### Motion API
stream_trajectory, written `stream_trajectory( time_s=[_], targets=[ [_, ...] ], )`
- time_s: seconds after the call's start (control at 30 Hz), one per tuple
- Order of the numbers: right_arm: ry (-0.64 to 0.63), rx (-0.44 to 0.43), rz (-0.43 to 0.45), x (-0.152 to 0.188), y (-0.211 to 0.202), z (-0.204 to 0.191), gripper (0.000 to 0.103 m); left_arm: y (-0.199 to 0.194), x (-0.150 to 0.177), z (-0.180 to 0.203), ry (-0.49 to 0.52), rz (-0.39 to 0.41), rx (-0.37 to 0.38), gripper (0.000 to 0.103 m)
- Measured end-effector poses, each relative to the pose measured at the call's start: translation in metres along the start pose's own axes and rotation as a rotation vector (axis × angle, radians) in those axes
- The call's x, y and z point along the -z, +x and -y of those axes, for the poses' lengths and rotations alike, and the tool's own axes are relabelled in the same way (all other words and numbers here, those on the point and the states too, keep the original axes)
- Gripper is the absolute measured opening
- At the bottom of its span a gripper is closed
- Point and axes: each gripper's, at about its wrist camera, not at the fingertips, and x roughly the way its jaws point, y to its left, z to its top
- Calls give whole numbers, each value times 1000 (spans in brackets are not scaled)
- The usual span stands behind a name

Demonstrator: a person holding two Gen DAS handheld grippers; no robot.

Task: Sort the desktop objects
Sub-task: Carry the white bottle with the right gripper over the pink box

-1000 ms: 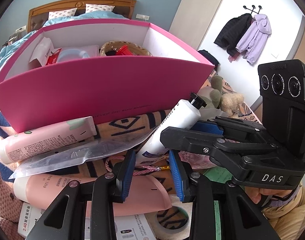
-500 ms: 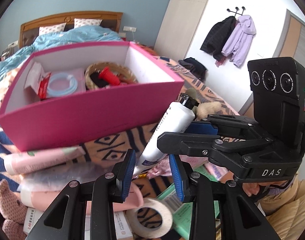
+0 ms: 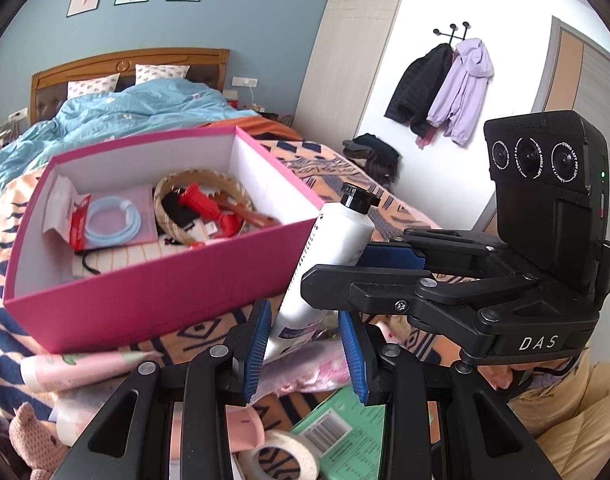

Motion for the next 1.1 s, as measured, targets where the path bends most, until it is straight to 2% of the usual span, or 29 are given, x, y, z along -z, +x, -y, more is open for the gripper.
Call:
stream_trajectory(
  time_s=[0.37, 1.1],
  targets=[
    [-1, -9, 32, -10, -8, 4, 26, 5, -10, 8, 1, 18, 16, 28],
    [22, -21, 61, -25, -10, 18, 26, 10, -31, 3, -7, 31, -3, 28]
  ],
)
